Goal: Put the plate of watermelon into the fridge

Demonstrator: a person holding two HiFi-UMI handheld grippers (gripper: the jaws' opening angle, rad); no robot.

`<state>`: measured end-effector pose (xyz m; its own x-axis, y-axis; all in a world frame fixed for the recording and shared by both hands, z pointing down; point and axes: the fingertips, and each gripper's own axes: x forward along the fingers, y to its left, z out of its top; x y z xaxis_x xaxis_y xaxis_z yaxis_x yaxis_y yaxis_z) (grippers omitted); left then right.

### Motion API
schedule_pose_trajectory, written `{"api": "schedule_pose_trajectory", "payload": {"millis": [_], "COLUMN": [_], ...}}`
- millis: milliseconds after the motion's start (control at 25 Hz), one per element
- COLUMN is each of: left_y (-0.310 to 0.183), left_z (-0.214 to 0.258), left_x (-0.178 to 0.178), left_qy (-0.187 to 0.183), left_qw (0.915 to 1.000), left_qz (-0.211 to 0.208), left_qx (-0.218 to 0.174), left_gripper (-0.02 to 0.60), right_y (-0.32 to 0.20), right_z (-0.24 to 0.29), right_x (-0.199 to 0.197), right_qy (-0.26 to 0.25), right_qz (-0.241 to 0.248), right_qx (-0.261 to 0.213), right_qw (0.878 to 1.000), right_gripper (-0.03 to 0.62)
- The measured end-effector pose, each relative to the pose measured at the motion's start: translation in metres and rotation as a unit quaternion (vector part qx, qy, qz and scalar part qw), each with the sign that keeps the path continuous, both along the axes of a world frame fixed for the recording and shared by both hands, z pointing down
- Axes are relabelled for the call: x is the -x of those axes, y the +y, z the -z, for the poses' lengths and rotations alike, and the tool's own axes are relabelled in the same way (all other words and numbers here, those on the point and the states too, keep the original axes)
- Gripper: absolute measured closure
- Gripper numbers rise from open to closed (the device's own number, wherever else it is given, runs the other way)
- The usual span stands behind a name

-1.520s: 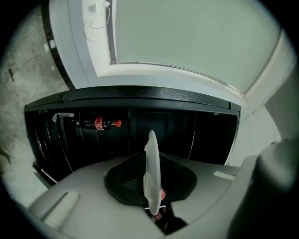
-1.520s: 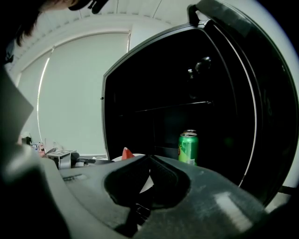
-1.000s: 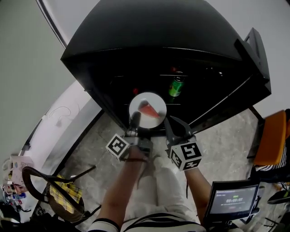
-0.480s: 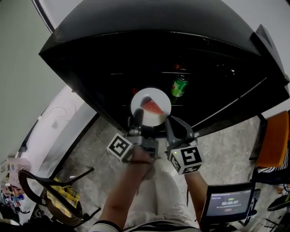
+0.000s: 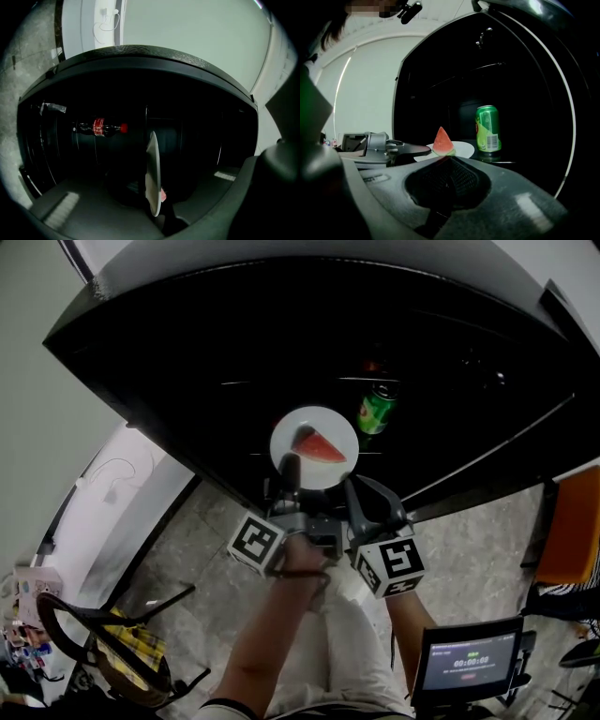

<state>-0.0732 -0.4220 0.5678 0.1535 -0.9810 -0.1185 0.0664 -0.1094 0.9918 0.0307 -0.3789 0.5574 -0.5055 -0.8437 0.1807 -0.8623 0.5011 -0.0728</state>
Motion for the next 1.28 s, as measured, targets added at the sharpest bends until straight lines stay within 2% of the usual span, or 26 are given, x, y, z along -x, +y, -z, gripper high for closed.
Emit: {"api": "schedule_pose_trajectory", "payload": {"millis": [280, 480, 800, 920, 1120, 1200, 1240, 1280], "left_y": [-0.004, -0.005, -0.005, -0.005, -0.002, 0.001, 0.003, 0.006], "left_z": [0.002, 0.005, 0.006, 0.009, 0.016, 0.023, 0.024, 0.022], "left_x": [-0.001, -0.003, -0.002, -0.003, -0.006, -0.009, -0.009, -0.007], "left_qy": [-0.018, -0.005, -0.005, -0.015, -0.039, -0.065, -0.077, -0.085], "left_qw": [0.9998, 0.9997, 0.9995, 0.9994, 0.9957, 0.9914, 0.9897, 0.9891], "left_qz": [-0.009, -0.023, -0.030, -0.032, -0.071, -0.094, -0.100, -0.101], "left_qx": [0.003, 0.011, 0.012, -0.002, -0.045, -0.064, -0.067, -0.064], "left_gripper": [0.540, 0.537, 0.537, 0.532, 0.458, 0.375, 0.308, 0.273], "right_y": [0.002, 0.003, 0.012, 0.010, 0.003, 0.001, 0.000, -0.001], "right_z": [-0.007, 0.001, 0.000, -0.003, -0.004, -0.004, -0.005, -0.004], "right_x": [0.010, 0.015, 0.026, 0.027, 0.023, 0.022, 0.022, 0.022], "right_qy": [0.003, -0.013, -0.041, -0.045, -0.051, -0.052, -0.052, -0.051], "right_qz": [0.025, 0.036, 0.053, 0.045, 0.028, 0.020, 0.017, 0.014], "right_qx": [0.022, 0.014, 0.010, 0.014, 0.014, 0.014, 0.015, 0.017], "right_qw": [0.999, 0.999, 0.998, 0.998, 0.998, 0.998, 0.998, 0.998], "right_gripper": [0.597, 0.597, 0.597, 0.595, 0.595, 0.595, 0.595, 0.595]}}
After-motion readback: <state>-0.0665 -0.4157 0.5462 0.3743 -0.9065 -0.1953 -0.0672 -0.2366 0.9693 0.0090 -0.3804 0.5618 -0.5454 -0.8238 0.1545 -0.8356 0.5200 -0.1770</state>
